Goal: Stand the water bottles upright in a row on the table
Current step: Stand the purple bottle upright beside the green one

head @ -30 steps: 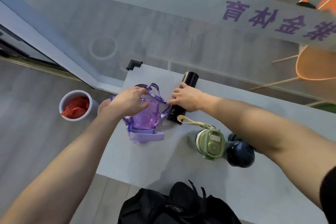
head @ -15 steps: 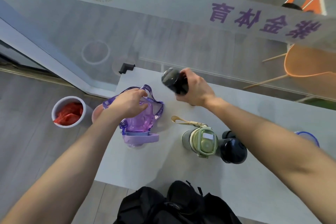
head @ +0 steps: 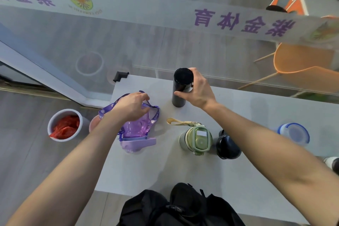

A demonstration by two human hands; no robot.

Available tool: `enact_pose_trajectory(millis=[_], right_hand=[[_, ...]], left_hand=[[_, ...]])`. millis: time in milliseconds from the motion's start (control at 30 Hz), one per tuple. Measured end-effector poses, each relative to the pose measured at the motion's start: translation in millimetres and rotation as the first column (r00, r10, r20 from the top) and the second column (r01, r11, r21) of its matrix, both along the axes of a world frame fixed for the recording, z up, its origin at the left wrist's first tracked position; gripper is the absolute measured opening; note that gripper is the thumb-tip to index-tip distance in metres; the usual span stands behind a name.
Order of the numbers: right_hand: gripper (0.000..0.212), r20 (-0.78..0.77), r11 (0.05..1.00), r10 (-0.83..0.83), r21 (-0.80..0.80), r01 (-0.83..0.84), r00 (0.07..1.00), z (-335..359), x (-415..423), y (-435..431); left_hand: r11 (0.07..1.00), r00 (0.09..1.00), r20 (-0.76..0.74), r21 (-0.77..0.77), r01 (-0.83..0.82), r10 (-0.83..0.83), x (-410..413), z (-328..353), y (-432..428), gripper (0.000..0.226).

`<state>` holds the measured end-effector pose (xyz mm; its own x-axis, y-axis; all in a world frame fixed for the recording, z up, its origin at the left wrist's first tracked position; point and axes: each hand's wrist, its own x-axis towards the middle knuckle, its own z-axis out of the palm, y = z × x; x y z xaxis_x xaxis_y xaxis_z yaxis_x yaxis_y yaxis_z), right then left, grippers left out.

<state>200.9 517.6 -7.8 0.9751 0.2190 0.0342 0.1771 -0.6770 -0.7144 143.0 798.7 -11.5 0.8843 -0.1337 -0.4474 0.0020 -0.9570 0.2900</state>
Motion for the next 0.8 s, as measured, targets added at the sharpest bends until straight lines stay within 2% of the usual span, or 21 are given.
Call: enact_pose_trajectory(millis=[200,433,533,600,667,800], right_hand=[[0.087,-0.116,0.999,-0.034,-0.022,0.031,0.993,-1,-6,-9],[0.092,-0.257,0.983,-0.084,-0.178,0.038,0.963,31,-2,-22],[0.08,-0.261,0.975,-0.167,-0.185,0.12,0.951,72,-8,-38],[0.068,-0.206,0.968,-0.23,-0.154,0.2,0.951,105,-21,-47],[0.058,-0.074,0.962,-0.258,-0.113,0.249,0.963,138,-41,-49],[0.041,0.156,0.976,-0.219,0.042,0.215,0.963,192,-101,-35]], left_hand=[[1.0,1.0,0.024,-0.006,0.011,-0.011,-3,6,0,0.049],[1.0,0.995,0.102,-0.005,0.011,-0.01,-24,25,0,0.047],[1.0,0.989,0.145,0.018,-0.002,-0.001,-44,33,1,0.046],[0.999,0.986,0.168,0.038,-0.012,0.005,-61,38,1,0.044],[0.999,0.985,0.173,0.046,-0.018,0.01,-80,39,1,0.043],[0.993,0.986,0.166,0.111,-0.03,0.011,-120,31,1,0.046]])
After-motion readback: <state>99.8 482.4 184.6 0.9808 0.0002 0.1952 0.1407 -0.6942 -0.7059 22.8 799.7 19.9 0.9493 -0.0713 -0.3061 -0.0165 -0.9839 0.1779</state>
